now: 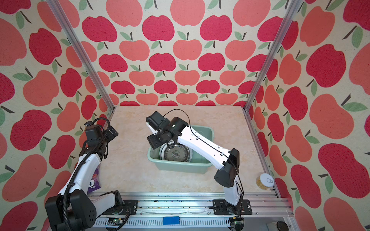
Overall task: Place the plates into the plastic bin on the countertop
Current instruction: Rotate the plastic bin at the center of the table, then reset both arms
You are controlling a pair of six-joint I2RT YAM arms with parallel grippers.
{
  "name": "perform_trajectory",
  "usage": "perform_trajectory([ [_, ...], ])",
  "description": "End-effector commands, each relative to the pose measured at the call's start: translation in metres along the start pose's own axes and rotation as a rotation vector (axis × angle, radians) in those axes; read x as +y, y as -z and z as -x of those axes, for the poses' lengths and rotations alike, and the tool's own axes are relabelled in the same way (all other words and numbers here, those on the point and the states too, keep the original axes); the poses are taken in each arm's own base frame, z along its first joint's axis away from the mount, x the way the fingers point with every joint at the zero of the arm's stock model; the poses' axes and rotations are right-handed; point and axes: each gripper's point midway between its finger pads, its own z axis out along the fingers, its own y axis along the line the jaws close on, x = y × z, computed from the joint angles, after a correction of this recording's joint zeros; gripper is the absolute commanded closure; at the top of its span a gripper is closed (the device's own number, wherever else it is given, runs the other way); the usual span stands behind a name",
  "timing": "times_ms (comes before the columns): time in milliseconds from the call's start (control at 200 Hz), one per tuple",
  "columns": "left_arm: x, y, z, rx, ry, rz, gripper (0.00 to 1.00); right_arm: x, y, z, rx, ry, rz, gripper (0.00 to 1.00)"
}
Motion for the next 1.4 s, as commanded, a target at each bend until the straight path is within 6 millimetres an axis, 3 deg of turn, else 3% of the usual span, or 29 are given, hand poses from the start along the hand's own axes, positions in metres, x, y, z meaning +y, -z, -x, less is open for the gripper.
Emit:
perform_trajectory([
  [0, -0.02, -0.008, 0.003, -0.028, -0.072, -0.063, 0.01, -0.067, 0.067, 0.029, -0.171, -0.019, -0.151, 0.34],
  [160, -0.055, -0.013, -0.016, -0.065, -0.287, -0.182, 0.01, -0.175, 0.121, 0.009, -0.407, 0.032, -0.423, 0.32],
  [235, -0.053, -0.013, -0.029, -0.083, -0.354, -0.179, 0.01, -0.226, 0.152, -0.021, -0.567, 0.038, -0.593, 0.3],
  [290, -0.042, -0.015, -0.036, -0.085, -0.352, -0.147, 0.01, -0.266, 0.179, -0.057, -0.681, -0.018, -0.743, 0.27],
  [345, -0.027, -0.018, -0.042, -0.079, -0.325, -0.112, 0.01, -0.298, 0.189, -0.097, -0.71, -0.104, -0.847, 0.27],
  [450, -0.009, -0.026, -0.053, -0.074, -0.263, -0.094, 0.01, -0.341, 0.171, -0.171, -0.625, -0.273, -0.929, 0.29],
  [545, 0.0, -0.036, -0.067, -0.063, -0.245, -0.087, 0.01, -0.357, 0.14, -0.21, -0.565, -0.3, -0.959, 0.3],
  [670, 0.0, -0.051, -0.081, -0.067, -0.248, -0.112, 0.01, -0.368, 0.107, -0.231, -0.58, -0.296, -0.967, 0.3],
  [755, 0.0, -0.065, -0.08, -0.078, -0.26, -0.106, 0.01, -0.374, 0.087, -0.234, -0.6, -0.323, -0.933, 0.3],
  [905, -0.019, -0.091, -0.087, 0.015, -0.325, -0.157, 0.01, -0.386, 0.058, -0.228, -0.647, -0.307, -0.888, 0.3],
  [1011, -0.045, -0.09, -0.102, 0.006, -0.445, -0.247, 0.01, -0.396, 0.033, -0.226, -0.615, -0.24, -0.878, 0.3],
  [1091, -0.047, -0.085, -0.104, -0.01, -0.454, -0.253, 0.01, -0.401, 0.01, -0.232, -0.597, -0.224, -0.85, 0.3],
  [1131, -0.044, -0.083, -0.103, -0.029, -0.444, -0.247, 0.01, -0.404, 0.009, -0.226, -0.616, -0.199, -0.859, 0.24],
  [1161, -0.042, -0.081, -0.103, -0.036, -0.44, -0.243, 0.01, -0.411, 0.006, -0.238, -0.539, -0.269, -0.876, 0.21],
  [1196, -0.041, -0.078, -0.103, -0.048, -0.436, -0.245, 0.01, -0.416, 0.008, -0.238, -0.506, -0.314, -0.866, 0.2],
  [1271, -0.042, -0.073, -0.117, -0.069, -0.44, -0.327, 0.01, -0.415, 0.01, -0.233, -0.581, -0.269, -0.871, 0.14],
  [1321, -0.04, -0.073, -0.111, -0.127, -0.43, -0.313, 0.01, -0.416, 0.009, -0.236, -0.547, -0.294, -0.864, 0.02],
  [1396, -0.039, -0.073, -0.113, -0.109, -0.431, -0.302, 0.01, -0.416, 0.008, -0.236, -0.549, -0.294, -0.864, 0.01],
])
